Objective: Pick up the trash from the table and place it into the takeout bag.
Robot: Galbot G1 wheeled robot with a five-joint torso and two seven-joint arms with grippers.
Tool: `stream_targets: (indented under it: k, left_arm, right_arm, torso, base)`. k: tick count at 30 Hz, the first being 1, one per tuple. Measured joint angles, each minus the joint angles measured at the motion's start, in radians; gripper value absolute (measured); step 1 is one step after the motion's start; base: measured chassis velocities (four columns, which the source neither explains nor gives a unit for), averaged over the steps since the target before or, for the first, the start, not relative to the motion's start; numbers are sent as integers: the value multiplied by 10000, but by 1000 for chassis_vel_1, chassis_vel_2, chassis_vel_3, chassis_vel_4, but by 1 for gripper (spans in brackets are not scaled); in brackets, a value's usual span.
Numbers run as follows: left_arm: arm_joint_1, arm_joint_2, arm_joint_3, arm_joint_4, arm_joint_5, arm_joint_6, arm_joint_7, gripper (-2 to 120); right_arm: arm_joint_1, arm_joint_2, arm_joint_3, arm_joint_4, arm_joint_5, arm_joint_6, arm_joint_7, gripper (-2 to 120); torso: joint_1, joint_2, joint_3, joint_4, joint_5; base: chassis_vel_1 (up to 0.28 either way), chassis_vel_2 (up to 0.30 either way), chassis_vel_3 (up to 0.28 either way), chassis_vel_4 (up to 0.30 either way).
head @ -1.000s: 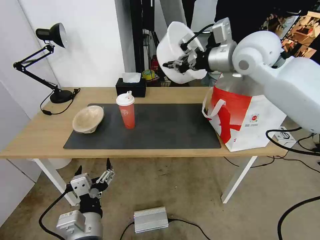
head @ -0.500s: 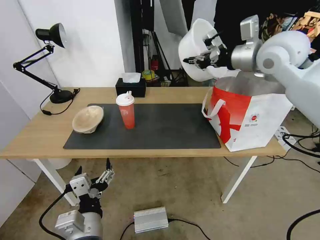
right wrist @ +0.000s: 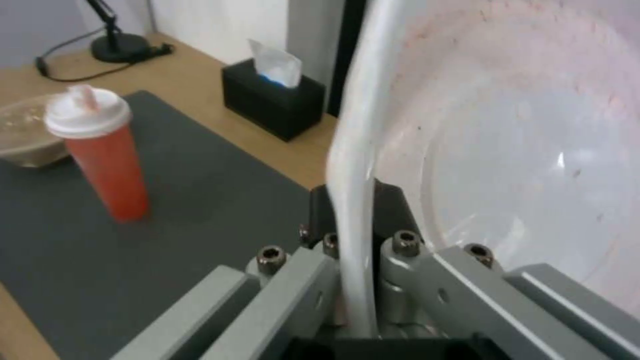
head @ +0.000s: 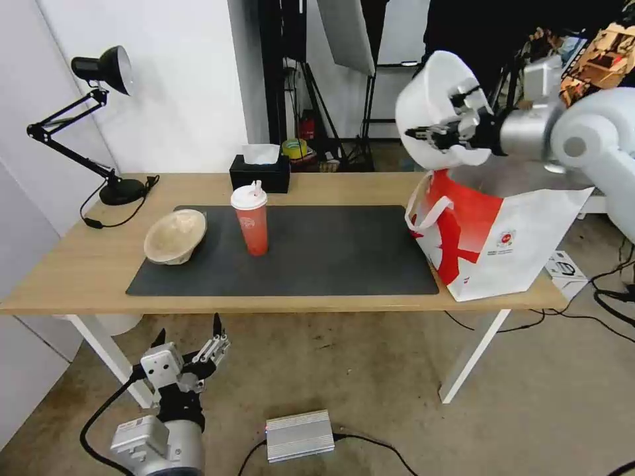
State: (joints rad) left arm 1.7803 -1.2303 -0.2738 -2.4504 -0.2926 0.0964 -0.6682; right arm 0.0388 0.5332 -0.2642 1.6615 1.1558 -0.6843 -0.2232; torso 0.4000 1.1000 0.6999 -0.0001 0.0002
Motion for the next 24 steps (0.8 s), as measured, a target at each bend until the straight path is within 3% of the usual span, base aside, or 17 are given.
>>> stream_targets:
  k: [14,24]
  left_arm:
    - [-42,59,155,128,-8,7,0,100]
    - [-22,31,270,156,23,12,1,100]
  right_arm:
    - [-1246,-376,1144,-84,-64,89,-2,0]
    - [-1165,-381,1175,-29,8,189,-10,0]
  torso:
    - [0,0,0,0,-1]
    - [0,0,0,1,-2]
  base:
    - [0,0,0,0]
    - [0,0,0,0]
